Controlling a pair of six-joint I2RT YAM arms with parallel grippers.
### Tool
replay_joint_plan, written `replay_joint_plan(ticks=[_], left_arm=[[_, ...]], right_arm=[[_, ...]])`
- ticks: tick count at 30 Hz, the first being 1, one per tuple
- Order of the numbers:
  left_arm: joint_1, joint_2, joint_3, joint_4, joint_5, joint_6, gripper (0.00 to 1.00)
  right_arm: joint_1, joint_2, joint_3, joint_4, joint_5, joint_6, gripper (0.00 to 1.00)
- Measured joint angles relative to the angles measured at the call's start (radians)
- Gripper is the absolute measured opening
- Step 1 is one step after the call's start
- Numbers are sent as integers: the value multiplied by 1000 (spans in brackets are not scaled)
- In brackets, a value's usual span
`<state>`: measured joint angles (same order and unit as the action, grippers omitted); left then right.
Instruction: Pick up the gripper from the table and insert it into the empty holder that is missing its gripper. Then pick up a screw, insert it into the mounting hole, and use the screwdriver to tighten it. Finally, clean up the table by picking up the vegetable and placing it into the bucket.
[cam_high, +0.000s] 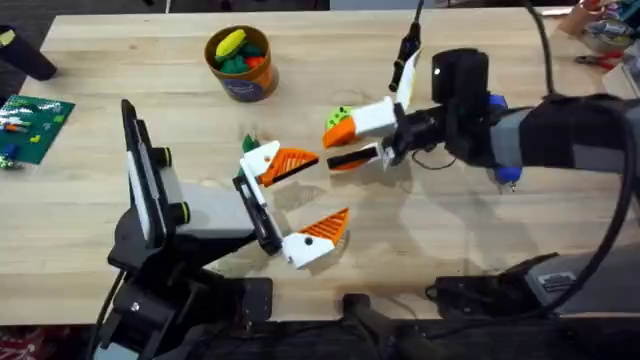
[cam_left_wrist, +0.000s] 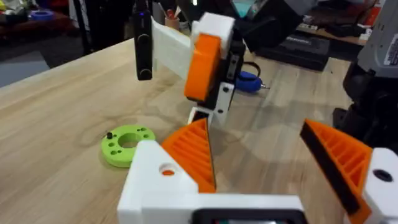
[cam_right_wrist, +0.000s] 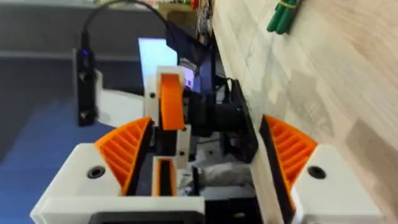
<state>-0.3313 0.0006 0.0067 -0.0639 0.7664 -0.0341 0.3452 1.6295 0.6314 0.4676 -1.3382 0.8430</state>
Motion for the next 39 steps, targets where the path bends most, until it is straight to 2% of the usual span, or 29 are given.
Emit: replay_joint_plan(ticks=[7,14,21,25,28,30,32,36,37,39], left_arm=[[0,0,0,0,0,0,990],[0,0,0,0,0,0,990],[0,0,0,0,0,0,990],[0,0,0,0,0,0,990],[0,0,0,0,0,0,990],[0,0,0,0,0,0,990],[0,0,0,0,0,0,990],[0,0,0,-1,0,-4,990],[0,0,0,-1,-1,-4,990],[0,0,0,-1,-1,-4,990]], right_arm=[[83,1,-17,178,91,22,993],[100,1,-19,328,138,139,991],[126,0,-19,340,133,196,956],[147,1,-19,340,129,207,882],[155,1,-19,339,125,212,780],[157,1,-19,338,121,215,650],[159,1,-19,336,117,218,490],[159,-1,-18,345,106,225,101],[159,-2,-18,347,102,225,41],[159,-3,-18,347,101,227,17]])
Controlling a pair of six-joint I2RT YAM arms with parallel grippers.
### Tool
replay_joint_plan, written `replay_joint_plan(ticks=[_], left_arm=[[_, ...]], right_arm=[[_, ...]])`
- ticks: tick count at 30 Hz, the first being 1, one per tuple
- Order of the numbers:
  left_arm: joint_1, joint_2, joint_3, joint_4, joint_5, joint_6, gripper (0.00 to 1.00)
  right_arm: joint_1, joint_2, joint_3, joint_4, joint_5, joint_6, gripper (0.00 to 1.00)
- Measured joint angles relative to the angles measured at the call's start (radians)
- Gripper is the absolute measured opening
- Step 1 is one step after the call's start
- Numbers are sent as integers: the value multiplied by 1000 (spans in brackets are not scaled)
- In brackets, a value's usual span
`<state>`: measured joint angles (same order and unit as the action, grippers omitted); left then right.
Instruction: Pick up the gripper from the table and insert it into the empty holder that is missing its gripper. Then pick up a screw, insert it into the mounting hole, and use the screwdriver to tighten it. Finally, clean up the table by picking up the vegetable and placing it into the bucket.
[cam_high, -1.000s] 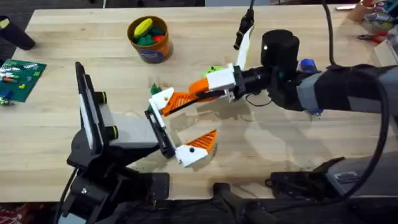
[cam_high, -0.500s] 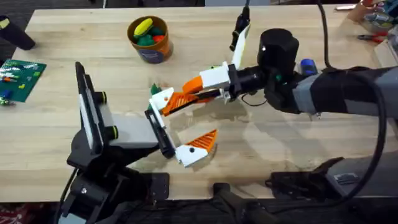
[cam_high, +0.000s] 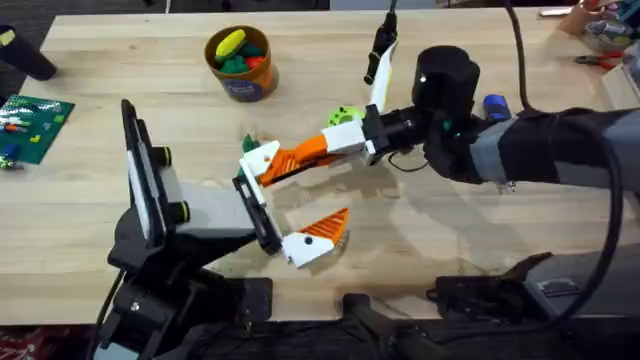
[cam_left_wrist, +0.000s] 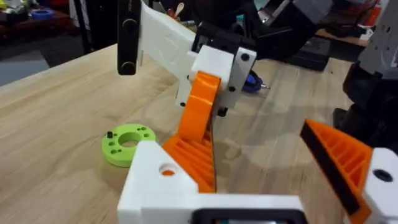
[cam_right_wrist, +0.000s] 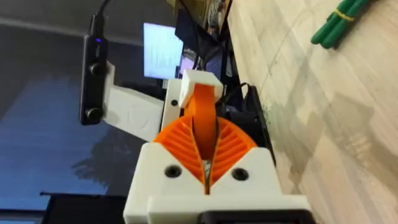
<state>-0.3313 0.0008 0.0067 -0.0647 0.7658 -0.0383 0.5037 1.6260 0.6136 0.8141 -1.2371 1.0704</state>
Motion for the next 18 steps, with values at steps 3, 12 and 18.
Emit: replay_joint_plan(ticks=[3,12,18], left_arm=[[0,0,0,0,0,0,990],[0,0,0,-1,-2,-4,990],[1,0,0,-2,-2,-10,990]], right_arm=[[0,0,0,-1,2,0,19],[1,0,0,-1,31,0,19],[2,2,0,1,47,0,19]])
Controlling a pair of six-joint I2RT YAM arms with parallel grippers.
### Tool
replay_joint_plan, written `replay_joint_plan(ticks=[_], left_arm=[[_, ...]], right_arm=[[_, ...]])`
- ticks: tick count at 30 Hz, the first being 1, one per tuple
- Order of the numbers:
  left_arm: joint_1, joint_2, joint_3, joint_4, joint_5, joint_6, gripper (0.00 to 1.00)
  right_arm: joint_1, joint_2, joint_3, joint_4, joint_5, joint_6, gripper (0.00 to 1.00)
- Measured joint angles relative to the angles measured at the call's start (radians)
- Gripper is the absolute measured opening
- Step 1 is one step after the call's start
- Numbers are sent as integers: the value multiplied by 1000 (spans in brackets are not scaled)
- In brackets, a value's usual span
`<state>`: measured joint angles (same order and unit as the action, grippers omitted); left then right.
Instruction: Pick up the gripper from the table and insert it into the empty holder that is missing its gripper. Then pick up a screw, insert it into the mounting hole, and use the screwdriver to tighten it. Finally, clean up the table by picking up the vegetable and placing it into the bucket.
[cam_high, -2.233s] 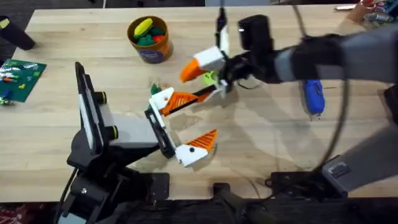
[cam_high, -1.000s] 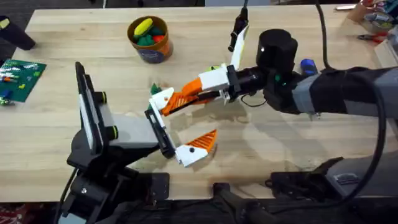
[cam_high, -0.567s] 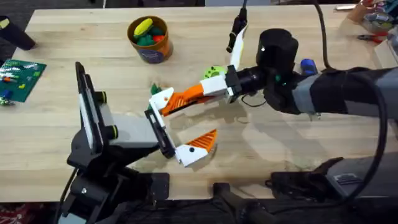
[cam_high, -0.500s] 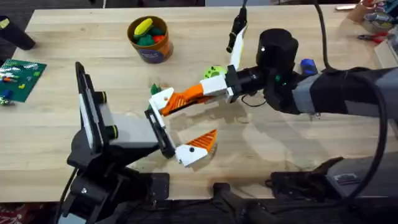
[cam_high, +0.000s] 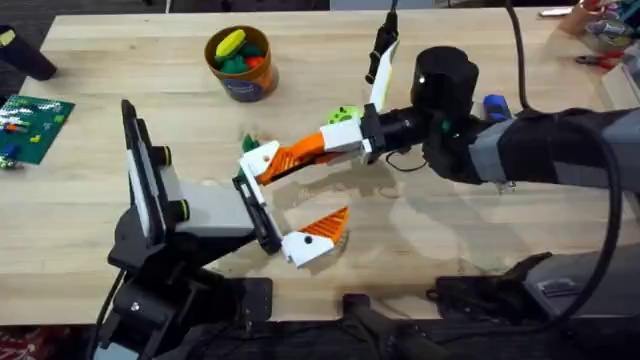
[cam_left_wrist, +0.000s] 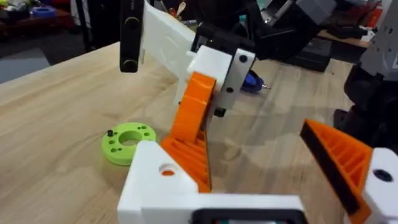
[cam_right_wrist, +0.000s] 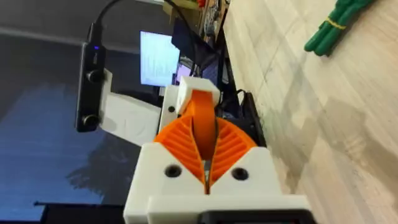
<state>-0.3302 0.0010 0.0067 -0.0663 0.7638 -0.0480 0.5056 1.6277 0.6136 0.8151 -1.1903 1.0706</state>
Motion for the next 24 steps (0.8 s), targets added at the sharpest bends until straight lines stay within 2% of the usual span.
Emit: replay_joint_plan(ticks=[24], left_arm=[[10,0,0,0,-16,-13,990]], right_arm=[[34,11,0,58,88,29,18]])
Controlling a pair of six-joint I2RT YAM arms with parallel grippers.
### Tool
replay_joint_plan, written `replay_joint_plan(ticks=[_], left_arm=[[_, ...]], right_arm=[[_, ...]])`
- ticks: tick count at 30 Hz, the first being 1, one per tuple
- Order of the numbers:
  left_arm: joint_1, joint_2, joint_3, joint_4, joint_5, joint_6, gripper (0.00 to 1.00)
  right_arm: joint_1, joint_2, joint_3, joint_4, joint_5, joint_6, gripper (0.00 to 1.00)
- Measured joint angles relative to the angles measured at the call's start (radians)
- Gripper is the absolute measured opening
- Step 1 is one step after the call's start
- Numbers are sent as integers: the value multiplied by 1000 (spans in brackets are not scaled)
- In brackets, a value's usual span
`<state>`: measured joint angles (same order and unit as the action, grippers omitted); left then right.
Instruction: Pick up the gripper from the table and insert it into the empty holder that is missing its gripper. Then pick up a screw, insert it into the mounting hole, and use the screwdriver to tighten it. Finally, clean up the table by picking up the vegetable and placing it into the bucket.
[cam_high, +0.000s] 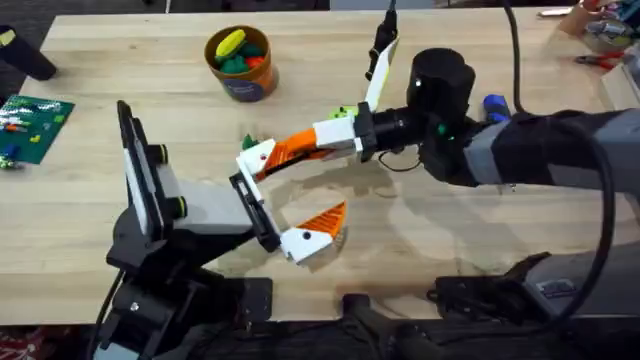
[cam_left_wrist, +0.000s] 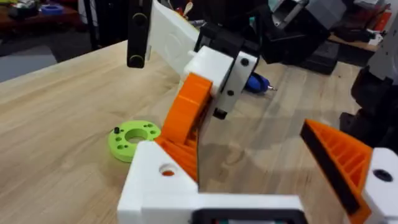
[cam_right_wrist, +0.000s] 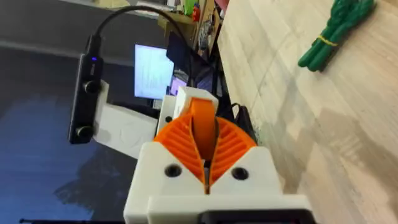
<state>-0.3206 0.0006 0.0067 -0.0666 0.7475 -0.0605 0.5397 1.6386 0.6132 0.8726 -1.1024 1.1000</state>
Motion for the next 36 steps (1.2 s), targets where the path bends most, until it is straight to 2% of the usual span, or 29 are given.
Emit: replay_joint_plan(ticks=[10,17,31,34,36], left_arm=[[0,0,0,0,-5,-1,990],[0,0,0,1,-6,0,990],[-8,0,0,1,31,15,990],[-8,0,0,1,38,20,990],[-8,0,0,0,46,22,990]], right_arm=[[3,0,0,2,10,0,23],[7,0,0,-4,14,0,177],[26,10,0,-15,13,0,532],[18,11,0,-18,3,-1,713],[7,11,0,-16,-11,-3,869]])
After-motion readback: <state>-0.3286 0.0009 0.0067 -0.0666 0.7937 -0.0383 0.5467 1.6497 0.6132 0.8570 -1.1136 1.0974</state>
